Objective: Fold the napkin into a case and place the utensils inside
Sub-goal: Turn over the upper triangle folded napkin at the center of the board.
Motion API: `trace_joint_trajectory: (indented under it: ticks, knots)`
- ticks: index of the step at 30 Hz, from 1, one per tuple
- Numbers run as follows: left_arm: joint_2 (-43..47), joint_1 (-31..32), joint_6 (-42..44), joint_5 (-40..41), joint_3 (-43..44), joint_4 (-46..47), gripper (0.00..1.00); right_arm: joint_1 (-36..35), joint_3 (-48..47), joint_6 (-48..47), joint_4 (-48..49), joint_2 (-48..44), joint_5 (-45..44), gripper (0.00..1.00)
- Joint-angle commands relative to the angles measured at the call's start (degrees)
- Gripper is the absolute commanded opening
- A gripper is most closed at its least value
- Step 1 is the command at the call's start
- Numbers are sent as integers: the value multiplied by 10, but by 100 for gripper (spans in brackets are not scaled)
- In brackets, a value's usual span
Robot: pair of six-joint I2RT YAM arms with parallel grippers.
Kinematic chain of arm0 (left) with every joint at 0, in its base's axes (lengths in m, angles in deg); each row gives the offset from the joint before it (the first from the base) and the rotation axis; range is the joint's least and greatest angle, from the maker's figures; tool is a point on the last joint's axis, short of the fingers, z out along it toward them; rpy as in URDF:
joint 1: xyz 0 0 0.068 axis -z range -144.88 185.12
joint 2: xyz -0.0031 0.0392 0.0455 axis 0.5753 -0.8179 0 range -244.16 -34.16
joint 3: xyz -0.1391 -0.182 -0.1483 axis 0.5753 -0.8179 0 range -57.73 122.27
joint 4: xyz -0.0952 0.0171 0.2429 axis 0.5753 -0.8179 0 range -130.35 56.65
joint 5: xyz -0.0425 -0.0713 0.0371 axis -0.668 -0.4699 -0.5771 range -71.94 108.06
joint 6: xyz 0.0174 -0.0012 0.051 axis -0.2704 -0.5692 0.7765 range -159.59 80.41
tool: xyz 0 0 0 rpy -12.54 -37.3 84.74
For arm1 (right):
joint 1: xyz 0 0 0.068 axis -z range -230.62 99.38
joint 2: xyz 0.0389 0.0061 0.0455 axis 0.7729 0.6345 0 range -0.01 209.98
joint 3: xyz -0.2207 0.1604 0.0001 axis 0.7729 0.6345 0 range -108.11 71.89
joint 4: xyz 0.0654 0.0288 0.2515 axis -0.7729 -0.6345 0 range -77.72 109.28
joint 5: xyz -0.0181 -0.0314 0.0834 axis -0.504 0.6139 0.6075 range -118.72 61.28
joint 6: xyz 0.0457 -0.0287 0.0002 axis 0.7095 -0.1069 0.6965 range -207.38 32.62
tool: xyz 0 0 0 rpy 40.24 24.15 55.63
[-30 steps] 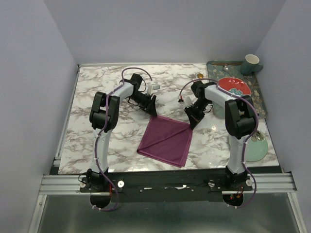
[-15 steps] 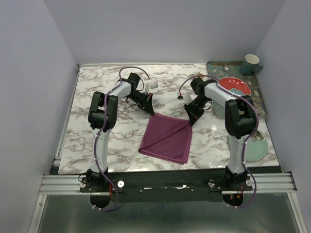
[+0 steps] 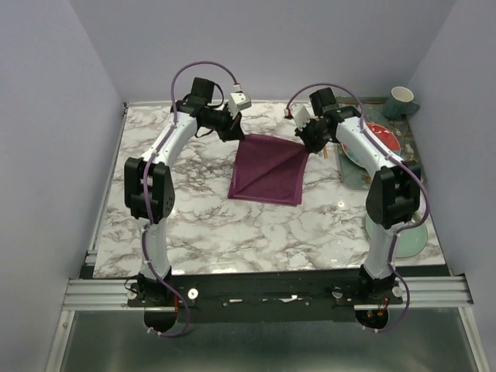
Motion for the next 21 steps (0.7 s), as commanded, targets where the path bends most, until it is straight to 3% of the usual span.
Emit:
trace_joint_trajectory:
  ticks: [1,5,13,21]
  knots:
    - [45,-15,108,24,27,62,0,3,-45,-56,114,-48,-59,1]
    - [100,-15,186,9,-21,79,0,-3,44,-86,207,-98,-54,1]
    - [240,8,318,-3,-303,76,0,-42,318,-148,369,-242,-33,1]
    - [364,53,272,-7,-483,72,0,-87,476,-170,387,-337,-24,1]
